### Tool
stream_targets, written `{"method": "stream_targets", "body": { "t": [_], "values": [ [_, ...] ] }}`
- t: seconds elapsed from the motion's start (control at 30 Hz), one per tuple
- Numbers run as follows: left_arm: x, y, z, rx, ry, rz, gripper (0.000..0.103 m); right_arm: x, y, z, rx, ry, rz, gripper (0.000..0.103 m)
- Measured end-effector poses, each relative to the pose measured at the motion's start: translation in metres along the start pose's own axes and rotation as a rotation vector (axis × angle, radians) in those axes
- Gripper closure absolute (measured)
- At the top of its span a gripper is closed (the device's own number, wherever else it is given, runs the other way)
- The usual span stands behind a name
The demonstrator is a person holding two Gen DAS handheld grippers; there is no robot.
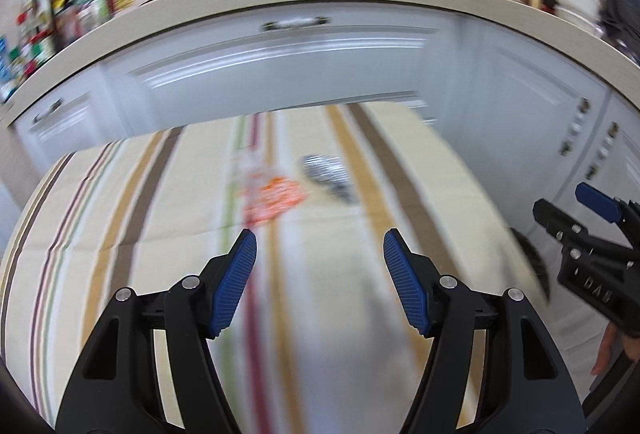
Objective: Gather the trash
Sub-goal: 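Move both open tools back over the table, then grasp the silver foil wrapper with the right tool while the left tool grasps the orange-print bag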
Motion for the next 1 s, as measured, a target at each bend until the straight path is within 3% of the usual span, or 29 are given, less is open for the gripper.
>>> {"method": "stream_targets", "body": {
  "t": [0.23,0.47,0.8,1.0],
  "values": [
    [0.075,0.008,-0.007,0.023,-0.082,0.105,0.039,0.065,-0.022,-0.027,0.021,-0.090,0.087,0.034],
    [0.134,0.014,-0.018,0.044,-0.140,0.193,0.039,0.112,-0.040,-0.056,0.046,-0.126,0.157,0.034],
    [0.177,0.012,-0.032,0.051,-0.179,0.245,0.039,0.135,-0.051,-0.091,0.114,-0.116,0.184,0.034],
    [0.187,-0.001,-0.038,0.041,-0.186,0.245,0.039,0.138,-0.050,-0.105,0.169,-0.113,0.187,0.042]
  ]
}}
Point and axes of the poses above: each gripper's, at about its wrist camera, not at the fingertips, and z roughly against the way its jaws point, x to its left, y to its underside, the point moved 7 cm from there along -z, roughly the way its jaws point, and after that the axes turned 8 degrees about x, right-handed, at the moved point
